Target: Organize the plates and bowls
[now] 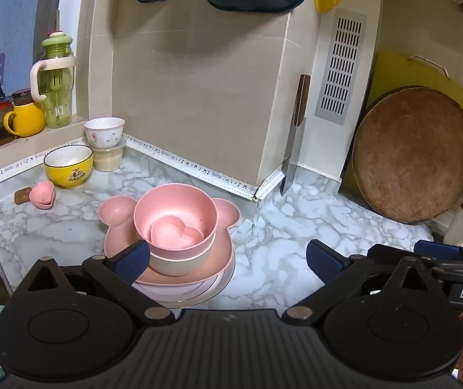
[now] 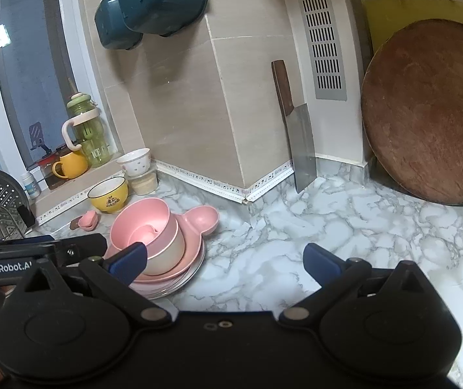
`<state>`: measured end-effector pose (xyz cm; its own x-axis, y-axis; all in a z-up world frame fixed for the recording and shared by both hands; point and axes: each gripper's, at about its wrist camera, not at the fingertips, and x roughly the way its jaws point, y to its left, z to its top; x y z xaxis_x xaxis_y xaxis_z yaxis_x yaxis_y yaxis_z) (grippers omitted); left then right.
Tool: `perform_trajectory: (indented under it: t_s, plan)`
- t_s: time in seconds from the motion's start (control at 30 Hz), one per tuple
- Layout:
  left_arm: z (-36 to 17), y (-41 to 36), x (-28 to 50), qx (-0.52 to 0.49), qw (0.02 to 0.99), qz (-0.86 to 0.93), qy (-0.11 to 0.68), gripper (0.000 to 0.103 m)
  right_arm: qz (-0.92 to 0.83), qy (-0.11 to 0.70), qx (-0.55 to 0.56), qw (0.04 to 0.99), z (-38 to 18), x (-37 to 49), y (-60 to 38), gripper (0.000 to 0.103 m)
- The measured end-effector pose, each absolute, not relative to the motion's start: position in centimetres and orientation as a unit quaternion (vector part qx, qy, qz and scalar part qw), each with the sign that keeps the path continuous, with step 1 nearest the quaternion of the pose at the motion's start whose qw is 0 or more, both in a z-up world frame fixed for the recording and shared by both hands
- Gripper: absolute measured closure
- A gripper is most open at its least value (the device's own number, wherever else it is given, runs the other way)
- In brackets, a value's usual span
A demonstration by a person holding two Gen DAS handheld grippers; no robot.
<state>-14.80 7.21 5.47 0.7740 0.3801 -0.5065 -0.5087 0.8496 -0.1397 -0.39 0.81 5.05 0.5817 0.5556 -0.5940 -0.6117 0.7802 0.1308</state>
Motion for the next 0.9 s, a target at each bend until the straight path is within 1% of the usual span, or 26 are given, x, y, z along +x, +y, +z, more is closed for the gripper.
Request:
perform_trajectory:
  t_s: [0.9]
  plan:
    - [4.4, 7.9, -13.6, -0.147, 0.923, 0.239, 0.263, 0.0, 0.323, 0.331, -0.04, 0.886, 4.5, 0.7, 1.1, 0.0]
